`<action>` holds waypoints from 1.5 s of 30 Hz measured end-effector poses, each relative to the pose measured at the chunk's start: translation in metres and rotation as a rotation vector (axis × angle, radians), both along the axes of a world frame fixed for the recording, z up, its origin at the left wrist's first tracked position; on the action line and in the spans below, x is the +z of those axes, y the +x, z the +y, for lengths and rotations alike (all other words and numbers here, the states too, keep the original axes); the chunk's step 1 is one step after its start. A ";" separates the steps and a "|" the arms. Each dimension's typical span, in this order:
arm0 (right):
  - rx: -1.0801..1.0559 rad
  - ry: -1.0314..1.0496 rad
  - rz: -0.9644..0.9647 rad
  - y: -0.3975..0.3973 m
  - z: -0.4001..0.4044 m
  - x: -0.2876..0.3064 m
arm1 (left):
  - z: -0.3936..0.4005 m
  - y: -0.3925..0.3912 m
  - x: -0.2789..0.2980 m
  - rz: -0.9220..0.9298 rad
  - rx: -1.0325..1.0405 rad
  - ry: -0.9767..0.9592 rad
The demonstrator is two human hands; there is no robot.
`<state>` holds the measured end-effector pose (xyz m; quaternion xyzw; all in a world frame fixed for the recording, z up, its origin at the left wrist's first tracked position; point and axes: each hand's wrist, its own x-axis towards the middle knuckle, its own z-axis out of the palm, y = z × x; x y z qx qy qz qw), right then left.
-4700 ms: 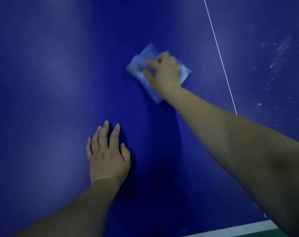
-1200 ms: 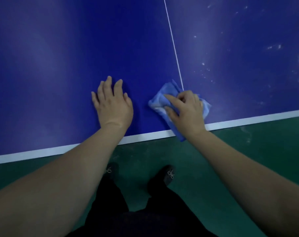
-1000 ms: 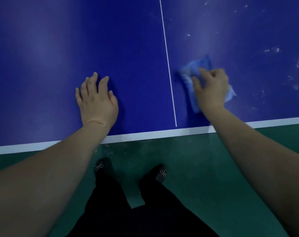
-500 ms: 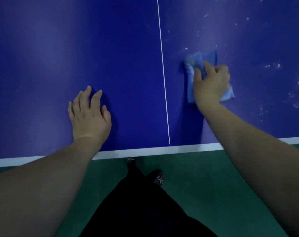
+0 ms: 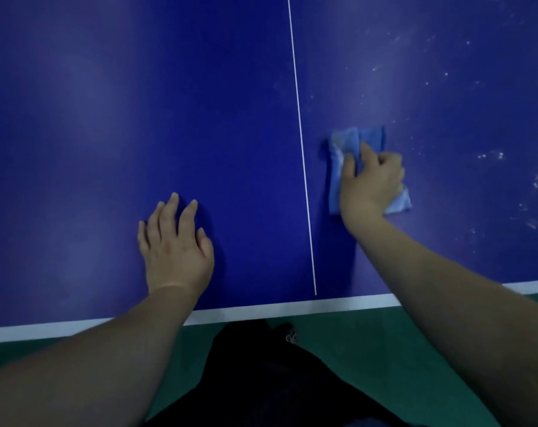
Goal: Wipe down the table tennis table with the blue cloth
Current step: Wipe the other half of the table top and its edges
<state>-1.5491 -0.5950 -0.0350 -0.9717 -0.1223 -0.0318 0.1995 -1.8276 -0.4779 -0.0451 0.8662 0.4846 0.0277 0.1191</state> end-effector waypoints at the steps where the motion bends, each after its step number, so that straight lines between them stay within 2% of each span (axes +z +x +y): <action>1: 0.055 0.008 0.002 -0.021 0.000 0.001 | 0.000 0.000 0.001 0.003 -0.001 -0.001; 3: 0.316 0.030 0.012 -0.050 0.013 0.001 | -0.001 0.000 0.001 0.007 -0.003 -0.003; 5: 0.625 0.036 -0.013 -0.047 0.039 0.002 | 0.000 0.000 0.001 0.012 -0.002 -0.003; 7: 0.734 -0.027 -0.026 -0.019 0.064 0.004 | -0.001 0.000 0.001 0.025 -0.002 -0.009; 9: 0.576 -0.083 -0.032 0.022 0.073 0.002 | -0.001 -0.001 0.001 0.034 0.002 -0.021; 11: 0.255 -0.072 -0.013 0.054 0.058 -0.001 | -0.001 -0.001 0.002 0.038 0.006 -0.029; 13: 0.057 -0.050 0.006 0.050 0.039 -0.002 | 0.003 0.003 0.004 0.026 0.018 -0.020; 15: 0.176 -0.034 0.001 0.026 0.033 -0.004 | 0.011 0.017 0.006 -0.010 0.065 -0.012; 18: 0.659 0.007 -0.002 0.015 0.061 -0.001 | 0.022 0.056 0.006 -0.051 0.156 -0.012; 20: 0.854 -0.044 -0.030 0.038 0.097 0.001 | 0.028 0.086 0.004 -0.069 0.219 -0.018; 22: 0.798 -0.091 -0.045 0.080 0.122 0.001 | 0.033 0.108 0.000 -0.061 0.291 -0.013; 25: 0.383 -0.055 -0.034 0.130 0.116 -0.003 | 0.037 0.118 -0.006 -0.045 0.336 0.024; 27: 0.203 -0.033 -0.021 0.116 0.095 -0.008 | 0.036 0.116 -0.006 -0.044 0.335 0.047; 29: 0.337 0.002 -0.013 0.082 0.090 -0.007 | 0.037 0.116 -0.006 -0.035 0.335 0.042; 31: 0.667 0.007 0.009 0.069 0.112 -0.005 | 0.038 0.115 -0.005 -0.027 0.343 0.018; 33: 0.944 -0.018 -0.002 0.086 0.155 0.000 | 0.038 0.115 -0.005 -0.023 0.346 0.019; 34: 0.996 -0.048 -0.023 0.102 0.176 0.002 | 0.038 0.116 -0.004 -0.018 0.346 0.023; 36: 0.880 -0.106 -0.049 0.149 0.204 0.001 | 0.037 0.116 -0.003 -0.011 0.357 0.021; 38: 0.523 -0.064 -0.036 0.185 0.202 -0.002 | 0.036 0.116 -0.003 0.006 0.365 0.012; 40: 0.230 -0.011 -0.004 0.180 0.182 -0.007 | 0.036 0.117 -0.002 0.016 0.366 0.004; 41: 0.234 0.009 0.000 0.164 0.174 -0.008 | 0.037 0.118 -0.002 0.014 0.371 0.002; 42: 0.333 0.023 -0.009 0.146 0.171 -0.008 | 0.037 0.118 -0.002 0.013 0.375 0.002; 45: 0.841 -0.008 0.002 0.136 0.195 -0.002 | 0.037 0.118 -0.004 0.010 0.377 0.009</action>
